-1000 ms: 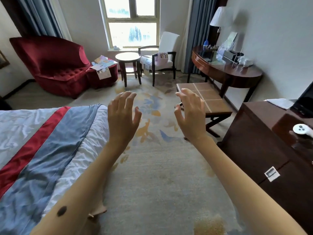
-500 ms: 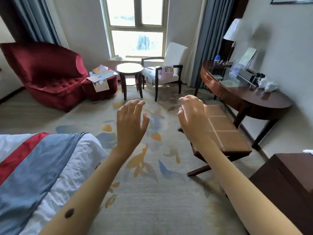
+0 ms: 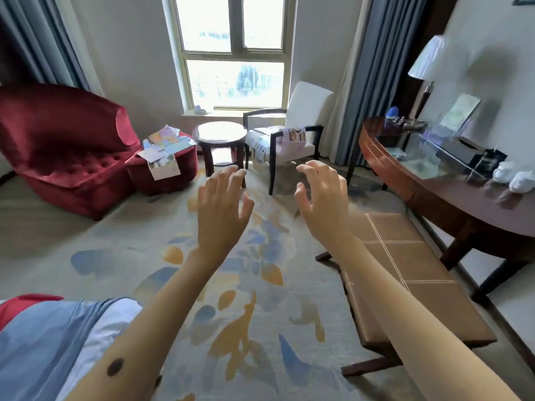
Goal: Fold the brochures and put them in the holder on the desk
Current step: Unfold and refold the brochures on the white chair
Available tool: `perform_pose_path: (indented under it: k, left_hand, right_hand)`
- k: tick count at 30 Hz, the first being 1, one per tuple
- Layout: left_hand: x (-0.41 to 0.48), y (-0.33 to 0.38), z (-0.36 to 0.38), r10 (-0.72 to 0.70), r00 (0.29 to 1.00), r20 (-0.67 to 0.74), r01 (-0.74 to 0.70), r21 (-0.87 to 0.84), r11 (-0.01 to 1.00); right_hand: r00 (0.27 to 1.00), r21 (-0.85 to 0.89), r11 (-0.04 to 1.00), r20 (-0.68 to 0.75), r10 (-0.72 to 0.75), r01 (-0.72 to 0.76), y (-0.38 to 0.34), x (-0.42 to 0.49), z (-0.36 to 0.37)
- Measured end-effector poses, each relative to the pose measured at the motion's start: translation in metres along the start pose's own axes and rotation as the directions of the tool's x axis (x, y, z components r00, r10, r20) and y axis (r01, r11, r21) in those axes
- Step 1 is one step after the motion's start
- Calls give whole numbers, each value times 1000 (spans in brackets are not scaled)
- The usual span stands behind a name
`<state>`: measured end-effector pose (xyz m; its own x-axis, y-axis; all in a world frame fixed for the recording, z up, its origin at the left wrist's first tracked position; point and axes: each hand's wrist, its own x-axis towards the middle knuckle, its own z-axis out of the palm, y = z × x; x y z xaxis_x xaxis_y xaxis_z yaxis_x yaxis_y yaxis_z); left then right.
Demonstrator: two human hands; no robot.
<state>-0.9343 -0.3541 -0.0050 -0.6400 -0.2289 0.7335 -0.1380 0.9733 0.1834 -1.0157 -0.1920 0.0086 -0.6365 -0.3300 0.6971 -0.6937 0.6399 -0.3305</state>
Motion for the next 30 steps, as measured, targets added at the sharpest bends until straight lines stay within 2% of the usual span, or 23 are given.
perform_pose_path:
  k: [12,18,30]
  left_hand:
    - [171,-66,161,31,998,52,-30,-11,999]
    - [247,-81,258,67,996,57,-66,-11,998]
    - [417,-101,417,0,997,75,1,-12,1000]
  right_hand:
    - [997,7,997,26,73,-73,74,163,142]
    - [999,-11,999,33,37,-37,141,252,214]
    - [997,-28,999,82,18,-16,260,423,328]
